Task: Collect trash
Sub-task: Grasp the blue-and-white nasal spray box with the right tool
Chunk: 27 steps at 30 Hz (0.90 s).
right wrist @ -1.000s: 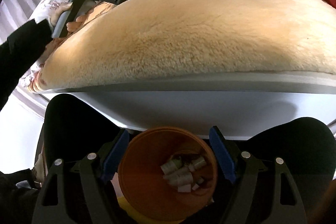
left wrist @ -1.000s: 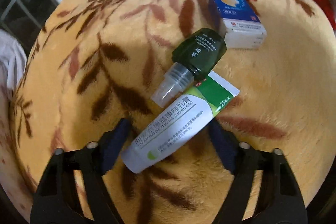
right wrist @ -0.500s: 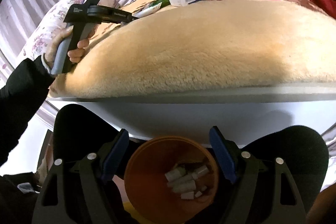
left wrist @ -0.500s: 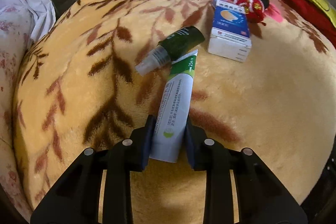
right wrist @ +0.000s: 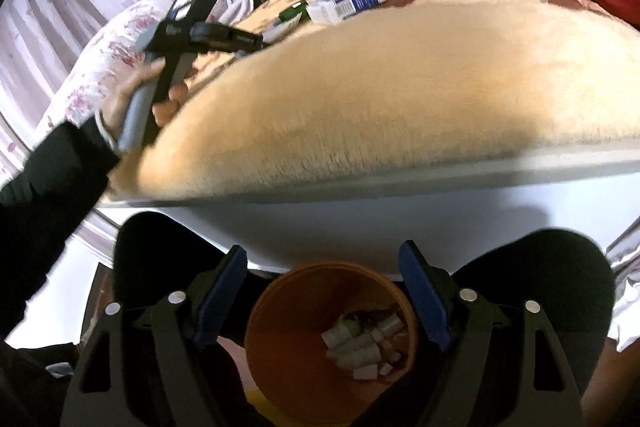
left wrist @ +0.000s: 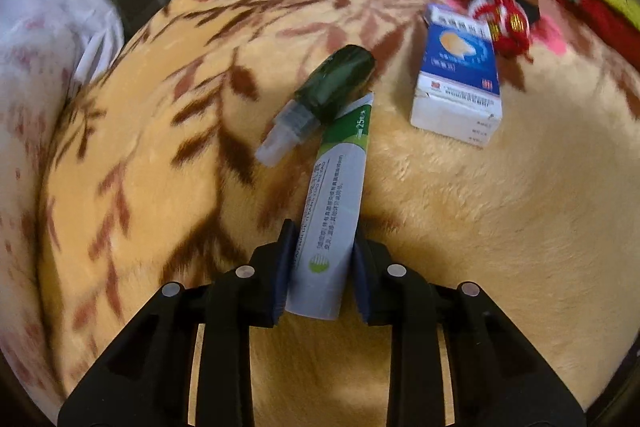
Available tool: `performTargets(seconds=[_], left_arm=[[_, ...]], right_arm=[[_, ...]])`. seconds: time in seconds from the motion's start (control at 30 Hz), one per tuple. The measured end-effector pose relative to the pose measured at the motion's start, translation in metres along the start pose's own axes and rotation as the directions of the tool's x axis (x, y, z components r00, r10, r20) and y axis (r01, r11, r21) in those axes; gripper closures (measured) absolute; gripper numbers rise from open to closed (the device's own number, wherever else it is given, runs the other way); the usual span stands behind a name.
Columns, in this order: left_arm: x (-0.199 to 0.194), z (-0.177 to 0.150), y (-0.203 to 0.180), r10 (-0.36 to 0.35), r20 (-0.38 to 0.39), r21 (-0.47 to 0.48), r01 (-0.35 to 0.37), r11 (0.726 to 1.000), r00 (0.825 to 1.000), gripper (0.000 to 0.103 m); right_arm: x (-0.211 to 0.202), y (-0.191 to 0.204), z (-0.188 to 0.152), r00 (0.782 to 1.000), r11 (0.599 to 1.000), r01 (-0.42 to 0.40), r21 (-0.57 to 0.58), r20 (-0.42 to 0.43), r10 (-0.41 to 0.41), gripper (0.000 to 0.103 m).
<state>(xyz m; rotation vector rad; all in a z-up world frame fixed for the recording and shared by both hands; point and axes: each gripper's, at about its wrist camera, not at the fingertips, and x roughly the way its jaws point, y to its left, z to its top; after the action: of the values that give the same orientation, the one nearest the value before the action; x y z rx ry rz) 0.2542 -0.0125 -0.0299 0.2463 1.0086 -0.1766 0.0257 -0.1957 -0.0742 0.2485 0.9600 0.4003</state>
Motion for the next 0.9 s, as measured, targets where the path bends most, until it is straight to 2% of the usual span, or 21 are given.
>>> performTargets(seconds=[0.07, 0.13, 0.27, 0.37, 0.47, 0.6, 0.77, 0.9], left_arm=[[-0.007, -0.007, 0.010, -0.047, -0.001, -0.101, 0.046, 0.994, 0.999, 0.078], [-0.015, -0.021, 0.021, -0.073, 0.003, -0.207, 0.072, 0.976, 0.997, 0.078], [-0.020, -0.038, 0.029, -0.087, 0.035, -0.306, 0.094, 0.948, 0.996, 0.078], [-0.016, -0.037, 0.030, -0.085, 0.045, -0.354, 0.096, 0.930, 0.995, 0.078], [-0.012, -0.035, 0.032, -0.082, 0.055, -0.370, 0.096, 0.924, 0.995, 0.078], [-0.012, -0.036, 0.025, -0.040, 0.070, -0.340, 0.062, 0.939, 0.997, 0.078], [-0.011, -0.038, 0.027, -0.041, 0.083, -0.340, 0.067, 0.938, 0.996, 0.078], [-0.011, -0.038, 0.024, -0.022, 0.087, -0.331, 0.050, 0.942, 0.996, 0.078]], right_arm=[[-0.011, 0.000, 0.013, 1.000, 1.000, -0.011, -0.014, 0.024, 0.011, 0.026], [-0.019, 0.001, 0.036, 0.998, 0.999, -0.023, -0.032, 0.052, 0.025, 0.026], [-0.010, 0.000, 0.104, 0.998, 1.000, -0.022, -0.014, 0.056, 0.023, 0.025], [0.025, -0.003, 0.167, 0.999, 0.999, 0.006, 0.052, 0.040, -0.008, 0.025], [0.057, -0.015, 0.215, 1.000, 0.982, 0.000, 0.188, 0.026, -0.005, 0.026], [0.103, -0.033, 0.271, 0.999, 0.929, 0.043, 0.367, -0.028, -0.035, 0.026], [0.141, -0.041, 0.297, 0.985, 0.862, 0.164, 0.480, -0.127, -0.117, 0.025], [0.170, -0.035, 0.306, 0.964, 0.826, 0.251, 0.504, -0.210, -0.165, 0.019]])
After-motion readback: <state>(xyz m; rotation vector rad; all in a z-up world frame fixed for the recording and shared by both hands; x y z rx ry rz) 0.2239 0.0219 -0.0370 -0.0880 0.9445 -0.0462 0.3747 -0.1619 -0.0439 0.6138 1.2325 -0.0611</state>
